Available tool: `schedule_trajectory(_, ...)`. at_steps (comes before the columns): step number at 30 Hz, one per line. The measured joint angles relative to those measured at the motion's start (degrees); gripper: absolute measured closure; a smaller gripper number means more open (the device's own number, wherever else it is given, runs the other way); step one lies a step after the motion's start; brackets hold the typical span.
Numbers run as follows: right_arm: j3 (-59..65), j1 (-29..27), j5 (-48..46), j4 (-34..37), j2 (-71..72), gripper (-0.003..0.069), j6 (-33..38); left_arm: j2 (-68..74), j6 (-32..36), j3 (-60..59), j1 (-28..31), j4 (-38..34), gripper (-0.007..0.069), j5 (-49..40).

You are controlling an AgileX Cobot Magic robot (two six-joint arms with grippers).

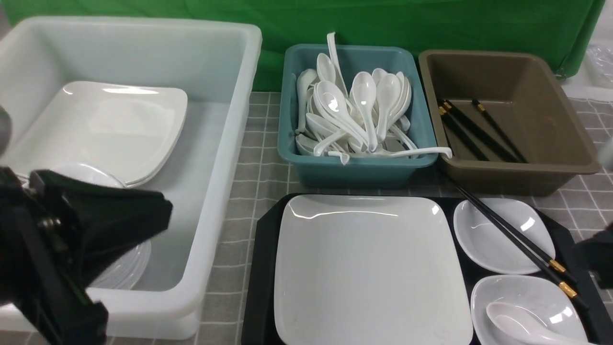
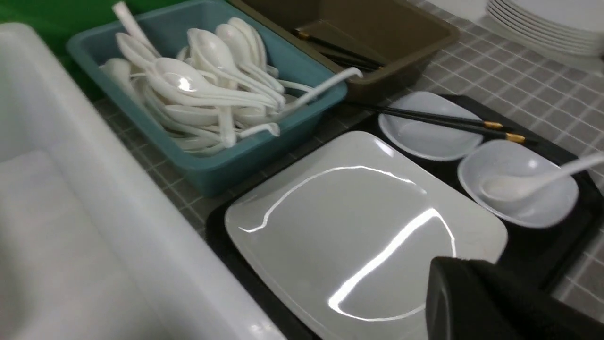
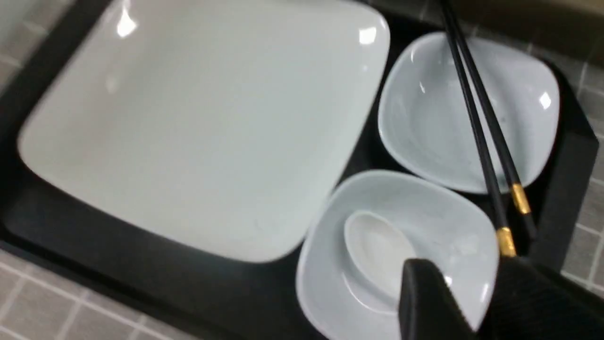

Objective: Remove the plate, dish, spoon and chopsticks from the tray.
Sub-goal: Use the right arm to grab a pair of chopsticks from the plate

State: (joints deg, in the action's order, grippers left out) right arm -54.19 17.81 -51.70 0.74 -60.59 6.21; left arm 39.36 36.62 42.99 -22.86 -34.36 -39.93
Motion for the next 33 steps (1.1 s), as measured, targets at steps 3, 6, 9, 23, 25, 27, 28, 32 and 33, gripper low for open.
schedule_trajectory(3,-4.11,-0.79,-0.71,-0.74,-10.32,0.0319,2.77,0.00,0.91,0.00,-4.49,0.87,0.0604,-0.46)
schedule_trajectory(6,-6.32,-2.55,-0.43,-0.74,-18.23,0.0260,4.55,0.00,0.95,0.00,-6.90,2.35,0.0604,-0.83)
schedule_trajectory(9,-7.74,-4.71,0.93,-0.74,-24.74,0.0212,5.88,0.00,0.97,0.00,-7.70,3.27,0.0604,-1.21)
schedule_trajectory(23,-11.50,-9.78,12.64,-0.74,-41.45,0.0202,8.82,0.00,1.08,0.00,-7.99,3.75,0.0604,-0.31)
schedule_trajectory(25,-11.63,-9.78,13.32,-0.74,-42.26,0.0207,9.11,0.00,1.08,0.00,-7.99,3.96,0.0604,-0.31)
schedule_trajectory(27,-11.75,-9.78,13.70,-0.74,-43.33,0.0209,9.58,0.00,1.08,0.00,-7.99,4.02,0.0604,-0.31)
schedule_trajectory(28,-11.75,-9.78,13.76,-0.74,-43.83,0.0209,9.79,0.00,1.08,0.00,-7.99,4.15,0.0604,-0.31)
schedule_trajectory(32,-11.75,-9.78,13.68,-0.74,-44.24,0.0256,10.36,0.00,1.08,0.00,-7.99,4.21,0.0604,-0.31)
schedule_trajectory(33,-11.75,-9.78,13.63,-0.74,-44.24,0.0288,10.88,0.00,1.08,0.00,-7.99,4.21,0.0604,-0.31)
